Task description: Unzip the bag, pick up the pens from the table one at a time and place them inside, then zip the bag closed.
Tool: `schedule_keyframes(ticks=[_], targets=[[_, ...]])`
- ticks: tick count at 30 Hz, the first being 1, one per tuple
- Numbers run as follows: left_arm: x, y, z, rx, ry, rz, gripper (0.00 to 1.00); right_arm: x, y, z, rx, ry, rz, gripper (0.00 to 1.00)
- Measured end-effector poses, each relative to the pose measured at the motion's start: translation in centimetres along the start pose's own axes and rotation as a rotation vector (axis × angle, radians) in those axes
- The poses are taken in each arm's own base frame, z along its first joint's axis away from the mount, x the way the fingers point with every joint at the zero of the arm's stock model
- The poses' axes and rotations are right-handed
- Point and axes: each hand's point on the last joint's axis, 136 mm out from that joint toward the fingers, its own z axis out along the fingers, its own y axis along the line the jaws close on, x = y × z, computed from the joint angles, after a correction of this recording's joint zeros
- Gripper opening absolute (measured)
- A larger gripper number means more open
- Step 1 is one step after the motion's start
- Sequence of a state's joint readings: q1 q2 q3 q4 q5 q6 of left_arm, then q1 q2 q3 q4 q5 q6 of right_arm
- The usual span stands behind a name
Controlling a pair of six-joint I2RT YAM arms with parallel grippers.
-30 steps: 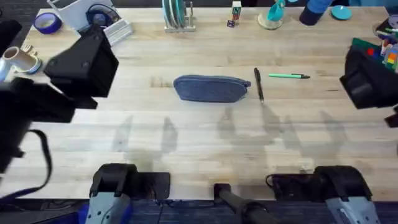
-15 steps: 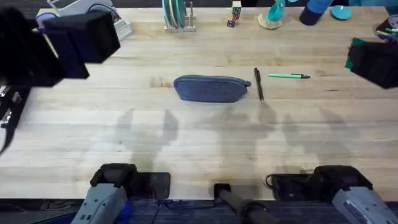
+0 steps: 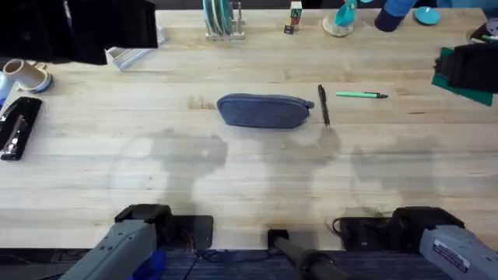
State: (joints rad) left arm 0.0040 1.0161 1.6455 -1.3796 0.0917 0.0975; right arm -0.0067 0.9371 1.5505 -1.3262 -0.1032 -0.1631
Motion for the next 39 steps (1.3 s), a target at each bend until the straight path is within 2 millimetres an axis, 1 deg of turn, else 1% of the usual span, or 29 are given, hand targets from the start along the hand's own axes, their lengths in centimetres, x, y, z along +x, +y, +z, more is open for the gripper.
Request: schedule_keyframes(ticks=[6,10,14,18,24,30,37,39], targets=[[0.4,-0.2,1.4,0.027,0.090,0.006,0.993,0.9,0.3,0.7,-0.032,0.113,0.008,0.995],[0.3,-0.2,2.0,0.032,0.105,0.009,0.992,0.9,0.2,1.6,-0.043,0.153,0.013,0.996],[-0.3,-0.1,2.1,0.030,0.082,0.015,0.994,0.8,0.2,2.0,-0.045,0.164,0.014,0.996],[-0.3,-0.1,2.1,0.030,0.083,0.015,0.993,0.4,0.1,2.0,-0.043,0.149,0.012,0.996],[-0.5,-0.2,2.1,0.034,0.075,0.026,0.993,0.4,0.1,2.0,-0.042,0.149,0.012,0.996],[-0.2,-0.4,2.0,0.051,0.083,0.148,0.993,0.4,0.1,2.0,-0.043,0.148,0.009,0.996],[-0.2,-1.1,2.0,0.097,0.070,0.359,0.994,0.4,0.1,2.0,-0.043,0.148,0.005,0.996],[0.3,-1.1,2.0,0.106,0.085,0.396,0.993,0.4,0.1,2.0,-0.043,0.148,0.005,0.996]])
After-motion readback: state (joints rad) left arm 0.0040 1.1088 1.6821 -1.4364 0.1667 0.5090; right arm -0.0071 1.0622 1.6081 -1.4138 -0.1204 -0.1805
